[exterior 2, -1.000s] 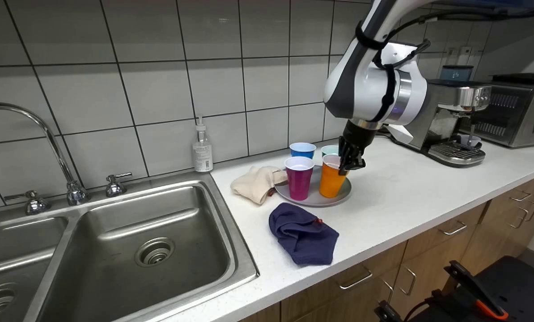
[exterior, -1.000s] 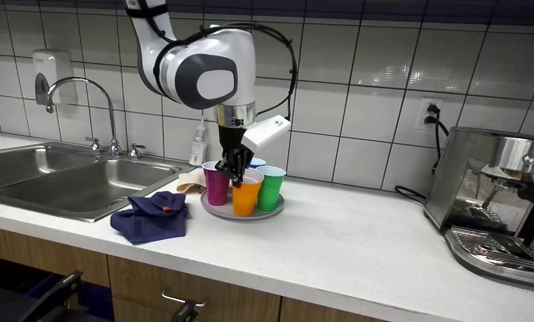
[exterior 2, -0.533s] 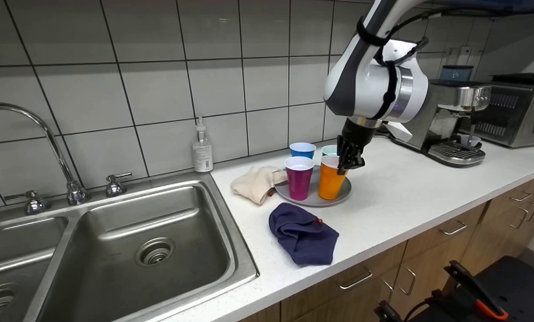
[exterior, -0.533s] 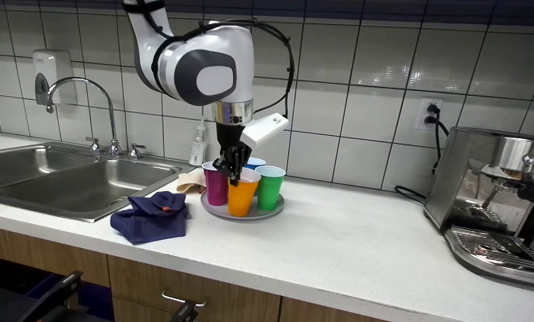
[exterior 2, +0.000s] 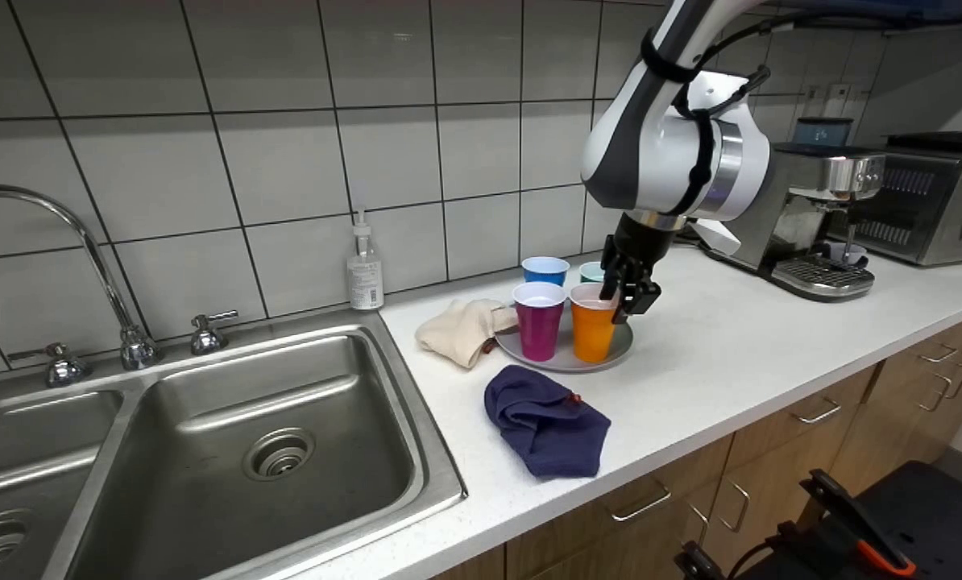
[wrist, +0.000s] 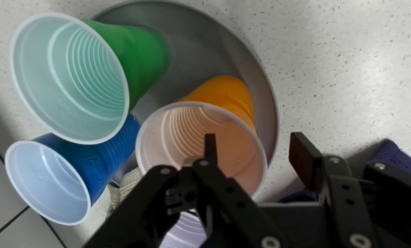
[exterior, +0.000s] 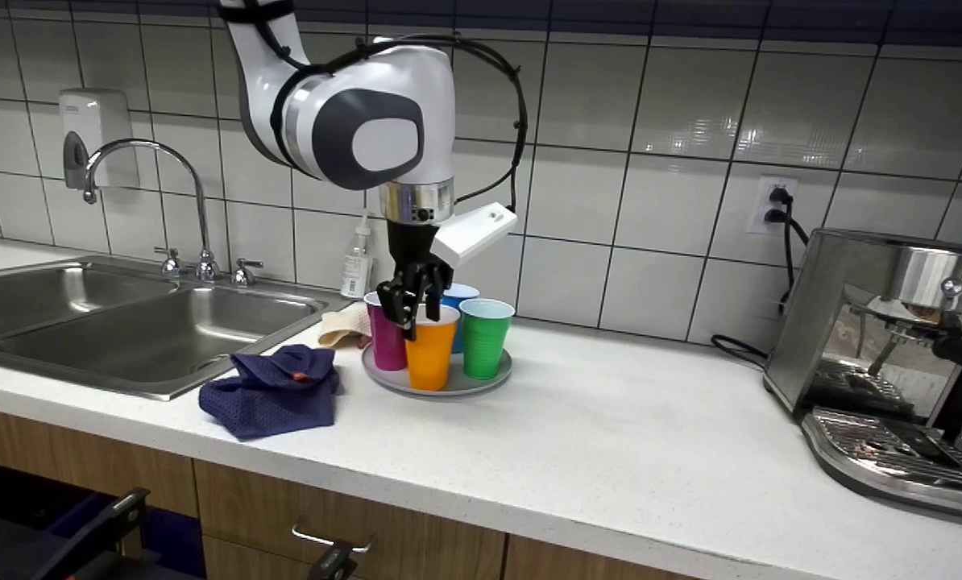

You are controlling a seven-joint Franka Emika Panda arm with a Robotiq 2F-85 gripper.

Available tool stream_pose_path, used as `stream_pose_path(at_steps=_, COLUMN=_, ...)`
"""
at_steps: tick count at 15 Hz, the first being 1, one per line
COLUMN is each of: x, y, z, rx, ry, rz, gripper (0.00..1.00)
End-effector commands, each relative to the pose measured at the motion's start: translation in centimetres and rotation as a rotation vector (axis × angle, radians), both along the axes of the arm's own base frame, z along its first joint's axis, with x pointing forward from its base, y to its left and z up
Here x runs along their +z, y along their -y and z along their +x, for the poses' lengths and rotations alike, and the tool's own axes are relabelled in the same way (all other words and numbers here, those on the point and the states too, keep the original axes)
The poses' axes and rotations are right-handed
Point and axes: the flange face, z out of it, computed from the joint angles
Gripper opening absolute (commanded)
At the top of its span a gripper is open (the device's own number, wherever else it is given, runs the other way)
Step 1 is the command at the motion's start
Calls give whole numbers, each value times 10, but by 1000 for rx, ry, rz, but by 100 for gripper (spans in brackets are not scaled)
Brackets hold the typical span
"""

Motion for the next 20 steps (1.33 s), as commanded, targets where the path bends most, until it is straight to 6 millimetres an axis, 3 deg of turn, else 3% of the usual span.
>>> stream_pose_path(at_steps=1, x=11, y=-2, z=-3, rx=3, ry=2, rz=10, gripper=91)
stream_pose_path(at_steps=3, x=14, y=-2, z=-3, rx=0, ry=0, rz=15, gripper=100)
stream_pose_path(at_steps=10, x=31, y=26, z=-11, rx=-138, ry=-70, rz=14, gripper=100)
stream_pose_path(at_steps=14, x=53, y=44, z=-21, rx=-328, ry=-143, rz=22, gripper=100)
stream_pose_path(at_steps=20, x=91, y=56, z=-39, rx=-556, ry=-193, rz=102, gripper=100)
